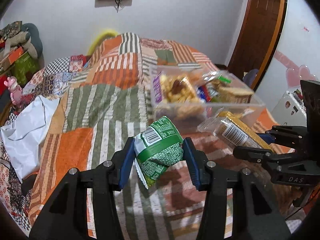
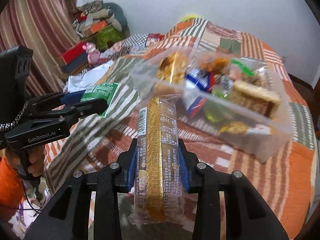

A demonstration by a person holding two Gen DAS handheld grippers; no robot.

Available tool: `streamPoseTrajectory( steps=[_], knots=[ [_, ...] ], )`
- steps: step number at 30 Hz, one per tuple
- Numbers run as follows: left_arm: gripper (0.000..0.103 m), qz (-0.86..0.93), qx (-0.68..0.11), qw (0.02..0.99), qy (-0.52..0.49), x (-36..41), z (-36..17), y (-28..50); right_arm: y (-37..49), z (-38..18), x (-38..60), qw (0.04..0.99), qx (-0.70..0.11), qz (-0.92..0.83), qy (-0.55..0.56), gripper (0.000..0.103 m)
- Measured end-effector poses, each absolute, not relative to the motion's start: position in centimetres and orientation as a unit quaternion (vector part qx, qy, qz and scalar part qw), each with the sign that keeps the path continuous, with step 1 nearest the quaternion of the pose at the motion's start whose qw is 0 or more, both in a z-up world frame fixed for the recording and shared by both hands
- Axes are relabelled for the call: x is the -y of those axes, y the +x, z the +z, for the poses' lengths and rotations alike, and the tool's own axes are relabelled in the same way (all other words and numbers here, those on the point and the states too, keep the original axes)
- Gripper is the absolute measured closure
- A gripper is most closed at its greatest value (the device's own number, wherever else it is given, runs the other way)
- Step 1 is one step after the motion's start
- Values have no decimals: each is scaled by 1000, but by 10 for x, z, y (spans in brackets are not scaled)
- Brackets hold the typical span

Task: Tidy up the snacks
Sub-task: 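Drop the green packet with the left tool while the right drops the biscuit stick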

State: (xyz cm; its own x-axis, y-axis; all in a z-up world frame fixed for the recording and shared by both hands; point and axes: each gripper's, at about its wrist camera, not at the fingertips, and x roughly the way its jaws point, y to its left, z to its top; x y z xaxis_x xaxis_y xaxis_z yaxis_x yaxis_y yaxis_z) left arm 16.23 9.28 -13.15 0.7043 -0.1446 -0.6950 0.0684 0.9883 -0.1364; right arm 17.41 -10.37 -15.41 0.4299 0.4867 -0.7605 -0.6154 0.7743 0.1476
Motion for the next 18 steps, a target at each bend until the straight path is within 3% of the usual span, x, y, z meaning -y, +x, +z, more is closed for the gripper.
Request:
streamPoseTrajectory(
  steps=[18],
  knots=[
    [55, -98, -339, 934, -59, -52, -94, 190, 197, -100, 154, 904, -333, 268, -20, 70]
  ],
)
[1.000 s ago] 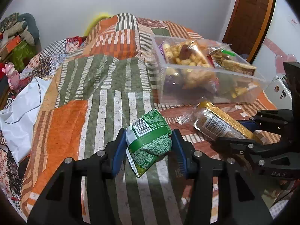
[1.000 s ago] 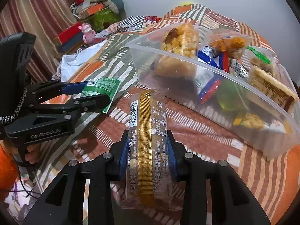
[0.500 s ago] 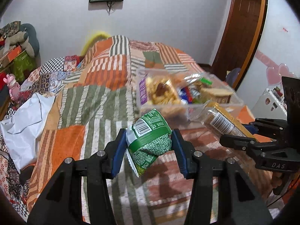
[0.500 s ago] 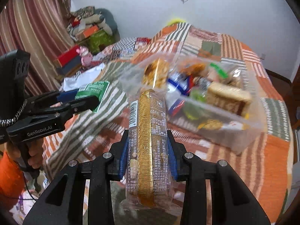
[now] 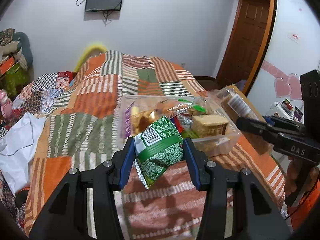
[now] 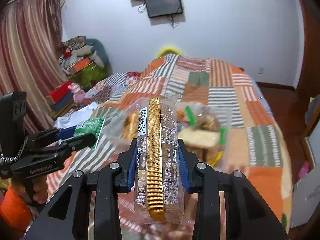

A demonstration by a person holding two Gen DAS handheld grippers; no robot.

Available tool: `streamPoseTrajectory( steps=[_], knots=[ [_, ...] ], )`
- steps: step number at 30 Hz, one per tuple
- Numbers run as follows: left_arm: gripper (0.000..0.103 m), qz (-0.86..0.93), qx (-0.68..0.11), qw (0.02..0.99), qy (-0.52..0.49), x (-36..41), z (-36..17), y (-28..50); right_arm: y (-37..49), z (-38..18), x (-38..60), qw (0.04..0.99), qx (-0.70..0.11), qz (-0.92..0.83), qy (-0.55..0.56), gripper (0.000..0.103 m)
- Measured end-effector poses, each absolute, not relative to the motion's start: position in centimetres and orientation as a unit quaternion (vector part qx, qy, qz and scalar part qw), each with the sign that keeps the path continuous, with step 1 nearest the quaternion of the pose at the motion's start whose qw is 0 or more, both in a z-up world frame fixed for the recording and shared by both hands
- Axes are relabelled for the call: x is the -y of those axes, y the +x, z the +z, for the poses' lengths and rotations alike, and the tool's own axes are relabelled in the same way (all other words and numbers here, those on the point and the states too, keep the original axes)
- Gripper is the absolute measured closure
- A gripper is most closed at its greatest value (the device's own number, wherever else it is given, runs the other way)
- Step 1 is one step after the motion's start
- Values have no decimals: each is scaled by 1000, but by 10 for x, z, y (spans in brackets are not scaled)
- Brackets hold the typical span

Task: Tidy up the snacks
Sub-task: 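Drop the green packet with the left tool while the right drops the biscuit stick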

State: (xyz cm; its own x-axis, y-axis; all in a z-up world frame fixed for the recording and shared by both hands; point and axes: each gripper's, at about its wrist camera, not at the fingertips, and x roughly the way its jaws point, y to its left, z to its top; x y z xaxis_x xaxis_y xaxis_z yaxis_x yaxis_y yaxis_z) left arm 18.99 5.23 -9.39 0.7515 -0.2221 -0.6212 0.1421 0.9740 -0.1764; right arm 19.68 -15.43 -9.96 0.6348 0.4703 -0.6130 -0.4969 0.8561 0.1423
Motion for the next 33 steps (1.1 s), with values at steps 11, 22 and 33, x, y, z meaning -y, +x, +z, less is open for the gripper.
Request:
streamPoseTrajectory(
  steps=[11, 22, 33],
  knots=[
    [55, -137, -357, 922, -60, -18, -108, 225, 216, -96, 181, 916, -328, 231, -11, 70],
    [55, -161, -372, 912, -55, 4, -124, 262, 248, -114, 180, 902, -360, 237, 19, 70],
    [55, -152, -384, 908, -70, 2, -139, 289, 267, -125, 163, 895, -375, 242, 12, 70]
  ],
)
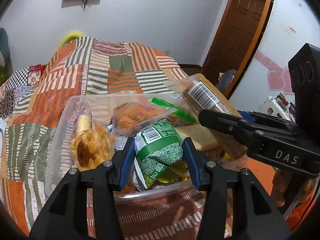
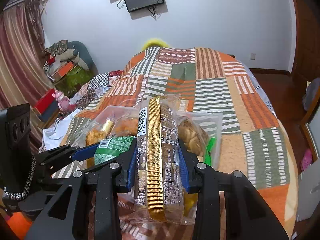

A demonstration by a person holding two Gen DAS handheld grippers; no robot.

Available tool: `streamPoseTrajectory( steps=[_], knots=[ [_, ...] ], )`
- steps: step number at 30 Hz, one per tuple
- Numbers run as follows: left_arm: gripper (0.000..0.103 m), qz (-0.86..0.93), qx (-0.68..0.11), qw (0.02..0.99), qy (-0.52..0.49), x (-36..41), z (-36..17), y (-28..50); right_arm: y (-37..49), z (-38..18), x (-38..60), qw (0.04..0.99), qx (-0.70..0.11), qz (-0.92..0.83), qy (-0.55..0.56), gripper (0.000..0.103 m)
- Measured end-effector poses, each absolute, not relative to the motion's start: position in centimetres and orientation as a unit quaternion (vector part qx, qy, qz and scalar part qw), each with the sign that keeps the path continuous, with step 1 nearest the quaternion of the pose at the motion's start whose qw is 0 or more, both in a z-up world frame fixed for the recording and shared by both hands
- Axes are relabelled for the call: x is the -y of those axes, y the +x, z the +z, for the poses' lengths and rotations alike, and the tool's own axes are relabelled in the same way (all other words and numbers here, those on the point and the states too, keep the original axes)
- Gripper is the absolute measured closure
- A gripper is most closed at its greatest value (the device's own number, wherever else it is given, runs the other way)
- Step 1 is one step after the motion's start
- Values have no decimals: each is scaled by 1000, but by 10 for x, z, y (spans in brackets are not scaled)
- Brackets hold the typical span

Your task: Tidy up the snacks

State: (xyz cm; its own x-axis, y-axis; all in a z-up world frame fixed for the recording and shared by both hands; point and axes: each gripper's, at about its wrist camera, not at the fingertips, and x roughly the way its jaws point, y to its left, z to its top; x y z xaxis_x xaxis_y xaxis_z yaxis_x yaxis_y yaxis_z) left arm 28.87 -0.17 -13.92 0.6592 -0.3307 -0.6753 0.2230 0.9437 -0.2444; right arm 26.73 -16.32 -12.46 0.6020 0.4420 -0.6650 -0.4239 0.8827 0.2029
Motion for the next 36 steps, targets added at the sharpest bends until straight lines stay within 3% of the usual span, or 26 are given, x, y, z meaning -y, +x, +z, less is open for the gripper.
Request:
streamPoseTrajectory(
  steps=[14, 19, 36],
  knots=[
    [54, -140, -391, 907, -66, 1, -145, 284, 277, -127, 156, 886, -388, 254, 19, 66],
    [52, -139, -393, 906, -75, -2, -138, 275, 272, -120, 162, 890, -382, 249, 20, 55],
    [49, -123, -281, 949, -75, -10, -34, 183, 195, -47, 198, 924, -291, 248, 15, 53]
  ],
)
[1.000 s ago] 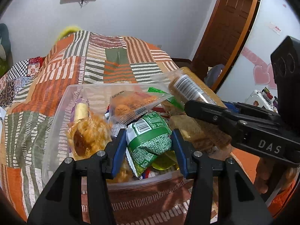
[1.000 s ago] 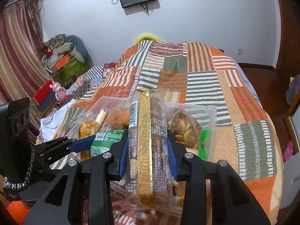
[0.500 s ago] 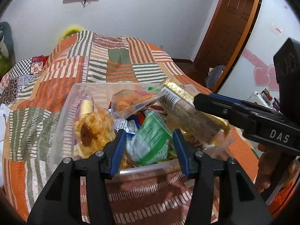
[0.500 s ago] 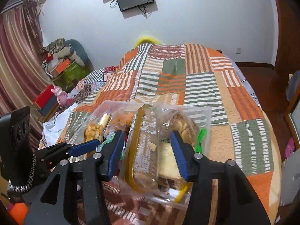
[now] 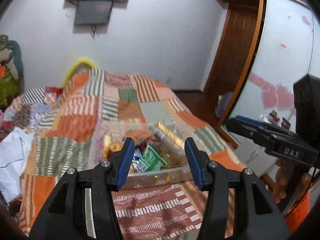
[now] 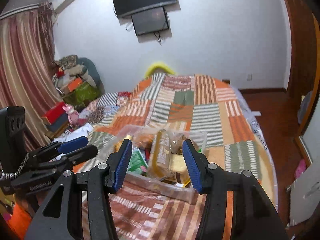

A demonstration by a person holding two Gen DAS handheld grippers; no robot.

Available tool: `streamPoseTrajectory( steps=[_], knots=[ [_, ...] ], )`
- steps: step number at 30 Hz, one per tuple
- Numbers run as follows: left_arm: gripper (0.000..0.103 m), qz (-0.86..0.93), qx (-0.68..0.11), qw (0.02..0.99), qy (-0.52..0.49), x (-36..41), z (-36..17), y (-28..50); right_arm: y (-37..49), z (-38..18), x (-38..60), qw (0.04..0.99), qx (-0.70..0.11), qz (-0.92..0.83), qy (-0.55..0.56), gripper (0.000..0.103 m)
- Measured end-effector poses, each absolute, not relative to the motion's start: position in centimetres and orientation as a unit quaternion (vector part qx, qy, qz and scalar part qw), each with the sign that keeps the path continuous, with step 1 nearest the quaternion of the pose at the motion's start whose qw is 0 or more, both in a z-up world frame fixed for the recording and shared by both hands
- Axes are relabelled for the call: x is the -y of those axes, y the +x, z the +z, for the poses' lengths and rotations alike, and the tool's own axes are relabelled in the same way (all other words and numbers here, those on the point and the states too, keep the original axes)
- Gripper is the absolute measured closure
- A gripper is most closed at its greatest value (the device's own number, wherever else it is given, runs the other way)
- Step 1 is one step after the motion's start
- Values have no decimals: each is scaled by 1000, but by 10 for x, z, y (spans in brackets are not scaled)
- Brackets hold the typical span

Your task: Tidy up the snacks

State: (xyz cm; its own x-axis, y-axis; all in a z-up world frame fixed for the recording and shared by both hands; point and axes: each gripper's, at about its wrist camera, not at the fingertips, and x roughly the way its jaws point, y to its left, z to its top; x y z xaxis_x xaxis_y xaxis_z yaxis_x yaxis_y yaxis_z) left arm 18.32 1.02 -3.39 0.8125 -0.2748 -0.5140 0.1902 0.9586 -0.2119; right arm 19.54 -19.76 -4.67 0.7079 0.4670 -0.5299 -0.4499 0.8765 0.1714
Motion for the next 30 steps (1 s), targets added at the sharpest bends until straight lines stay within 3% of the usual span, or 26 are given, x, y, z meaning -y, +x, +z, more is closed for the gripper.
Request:
streamPoseTrajectory(
  steps=[10, 15, 17, 19, 22, 30],
  knots=[
    [33, -88, -193, 974, -76, -12, 25, 107, 132, -2, 213, 941, -202, 269, 26, 21],
    [6, -66, -158, 983, -63, -7, 39, 77, 115, 5, 214, 944, -181, 274, 25, 17],
    [2, -55, -143, 987, -52, -4, 42, 68, 111, 5, 214, 945, -176, 274, 23, 14],
    [2, -52, -137, 988, -43, -1, 43, 63, 109, 6, 212, 947, -172, 270, 18, 6],
    [1, -51, -135, 989, -40, 1, 43, 59, 105, 6, 210, 951, -164, 262, 14, 1],
    [1, -48, -137, 989, -41, 3, 40, 56, 97, 2, 208, 954, -160, 252, 6, 0]
  ],
)
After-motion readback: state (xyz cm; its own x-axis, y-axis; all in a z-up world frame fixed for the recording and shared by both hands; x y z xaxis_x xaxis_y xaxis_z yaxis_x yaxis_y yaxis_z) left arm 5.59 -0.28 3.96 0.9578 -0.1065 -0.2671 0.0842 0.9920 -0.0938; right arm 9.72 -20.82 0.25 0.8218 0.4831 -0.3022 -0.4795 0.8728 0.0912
